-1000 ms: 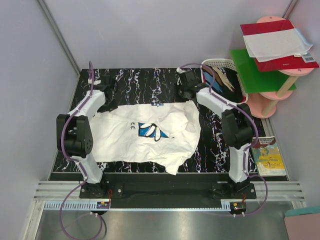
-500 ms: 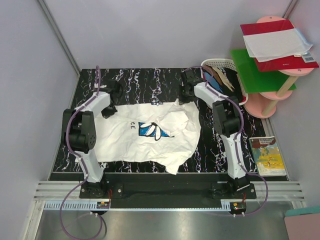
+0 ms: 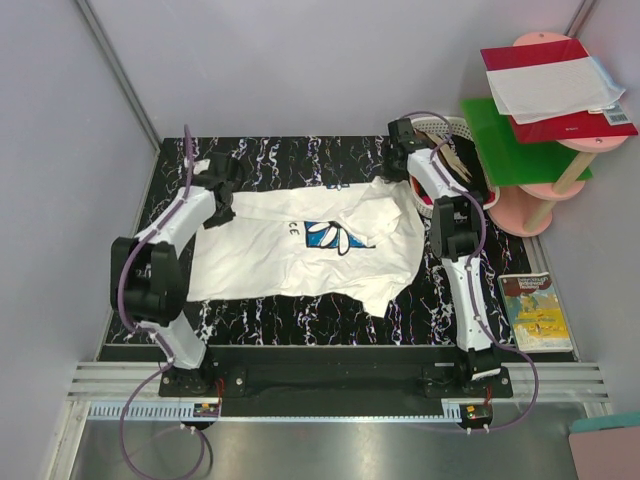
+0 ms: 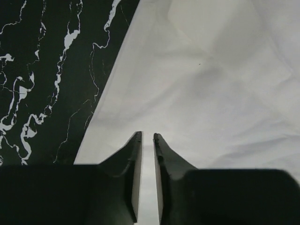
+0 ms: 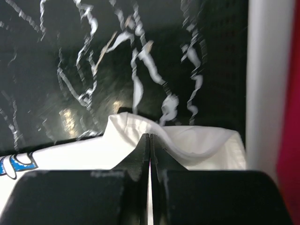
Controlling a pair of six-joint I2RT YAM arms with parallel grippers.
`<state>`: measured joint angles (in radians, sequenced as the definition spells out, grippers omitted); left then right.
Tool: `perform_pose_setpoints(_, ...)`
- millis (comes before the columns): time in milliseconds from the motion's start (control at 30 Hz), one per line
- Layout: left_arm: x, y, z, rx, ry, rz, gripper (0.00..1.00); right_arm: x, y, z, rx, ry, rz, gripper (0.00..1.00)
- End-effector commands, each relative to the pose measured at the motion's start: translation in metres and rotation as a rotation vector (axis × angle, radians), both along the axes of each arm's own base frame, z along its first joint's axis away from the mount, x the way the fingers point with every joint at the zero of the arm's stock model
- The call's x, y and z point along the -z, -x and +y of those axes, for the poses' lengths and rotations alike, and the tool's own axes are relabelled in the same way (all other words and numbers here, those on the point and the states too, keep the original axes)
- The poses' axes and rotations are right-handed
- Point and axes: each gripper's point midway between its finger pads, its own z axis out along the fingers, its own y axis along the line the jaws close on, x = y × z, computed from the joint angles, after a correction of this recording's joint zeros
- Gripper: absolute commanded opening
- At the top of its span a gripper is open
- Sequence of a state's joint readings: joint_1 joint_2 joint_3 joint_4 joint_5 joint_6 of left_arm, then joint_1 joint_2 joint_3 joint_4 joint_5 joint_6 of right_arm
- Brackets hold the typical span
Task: Fold and stack the t-shirts
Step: Fold the tshirt
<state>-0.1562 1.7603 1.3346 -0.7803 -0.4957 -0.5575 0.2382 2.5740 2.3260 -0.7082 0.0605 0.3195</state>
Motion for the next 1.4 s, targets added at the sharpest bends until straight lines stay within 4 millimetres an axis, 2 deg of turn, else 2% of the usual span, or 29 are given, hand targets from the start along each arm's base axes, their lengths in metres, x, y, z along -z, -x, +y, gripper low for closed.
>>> perform_pose_setpoints(0, -0.075, -0.010, -0.025, 0.071, 0.073, -0.264, 0.59, -0.040, -0.018, -0.003, -0.075, 0.039, -0.104, 0.00)
perform_pose_setpoints(33, -0.086, -0.012, -0.028, 0.086, 0.080, -0.311, 0.74, -0.059, -0.017, 0.006, -0.119, -0.005, -0.140, 0.00)
perform_pose_setpoints(67, -0.108, -0.007, -0.032, 0.097, 0.085, -0.381, 0.93, -0.069, -0.013, 0.015, -0.154, -0.044, -0.157, 0.00)
perform_pose_setpoints(100, -0.108, -0.002, -0.032, 0.101, 0.085, -0.393, 0.99, -0.079, -0.010, 0.021, -0.173, -0.077, -0.181, 0.00)
perform_pose_setpoints(133, -0.116, -0.004, -0.032, 0.115, 0.084, -0.437, 0.99, -0.101, 0.000, 0.037, -0.220, -0.153, -0.242, 0.00)
perform_pose_setpoints(200, -0.123, -0.001, -0.030, 0.117, 0.077, -0.472, 0.99, -0.123, 0.010, 0.049, -0.244, -0.204, -0.316, 0.00)
perform_pose_setpoints(233, -0.123, -0.001, -0.027, 0.114, 0.064, -0.468, 0.99, -0.140, 0.021, 0.061, -0.281, -0.240, -0.376, 0.00)
perform_pose_setpoints(333, -0.104, -0.008, -0.018, 0.081, 0.013, -0.404, 0.99, -0.156, 0.040, 0.079, -0.336, -0.295, -0.382, 0.00)
perform_pose_setpoints(467, -0.057, -0.029, -0.015, 0.038, -0.007, -0.266, 0.98, -0.147, 0.061, 0.103, -0.403, -0.331, -0.327, 0.00)
perform_pose_setpoints(567, -0.036, -0.045, -0.010, 0.003, 0.023, -0.227, 0.93, -0.138, 0.072, 0.110, -0.420, -0.346, -0.297, 0.01)
perform_pose_setpoints(733, -0.024, -0.065, 0.004, -0.050, 0.056, -0.215, 0.88, -0.130, 0.090, 0.121, -0.453, -0.361, -0.269, 0.01)
perform_pose_setpoints(833, -0.018, -0.075, 0.016, -0.081, 0.050, -0.205, 0.88, -0.126, 0.095, 0.124, -0.462, -0.369, -0.257, 0.01)
perform_pose_setpoints(900, -0.021, -0.083, 0.021, -0.089, 0.046, -0.216, 0.88, -0.123, 0.097, 0.126, -0.465, -0.376, -0.251, 0.02)
perform_pose_setpoints(933, -0.014, -0.085, 0.024, -0.095, 0.042, -0.203, 0.88, -0.121, 0.098, 0.126, -0.467, -0.378, -0.244, 0.01)
perform_pose_setpoints(967, -0.017, -0.092, 0.026, -0.095, 0.042, -0.214, 0.88, -0.120, 0.099, 0.127, -0.470, -0.382, -0.240, 0.02)
perform_pose_setpoints(1000, -0.015, -0.096, 0.027, -0.091, 0.043, -0.207, 0.87, -0.117, 0.100, 0.128, -0.475, -0.387, -0.233, 0.02)
perform_pose_setpoints(1033, -0.003, -0.098, 0.029, -0.094, 0.047, -0.181, 0.86, -0.115, 0.100, 0.129, -0.476, -0.390, -0.227, 0.02)
perform_pose_setpoints(1100, -0.002, -0.107, 0.030, -0.094, 0.053, -0.177, 0.74, -0.111, 0.101, 0.129, -0.476, -0.394, -0.217, 0.02)
perform_pose_setpoints(1133, 0.004, -0.113, 0.032, -0.095, 0.052, -0.167, 0.61, -0.111, 0.102, 0.129, -0.477, -0.395, -0.215, 0.02)
perform_pose_setpoints(1200, 0.010, -0.116, 0.035, -0.104, 0.048, -0.153, 0.51, -0.109, 0.104, 0.129, -0.483, -0.390, -0.211, 0.02)
perform_pose_setpoints(1233, 0.015, -0.120, 0.036, -0.105, 0.046, -0.148, 0.49, -0.107, 0.105, 0.128, -0.482, -0.388, -0.209, 0.02)
perform_pose_setpoints(1367, 0.022, -0.121, 0.045, -0.124, 0.042, -0.115, 0.47, -0.105, 0.106, 0.126, -0.485, -0.378, -0.207, 0.03)
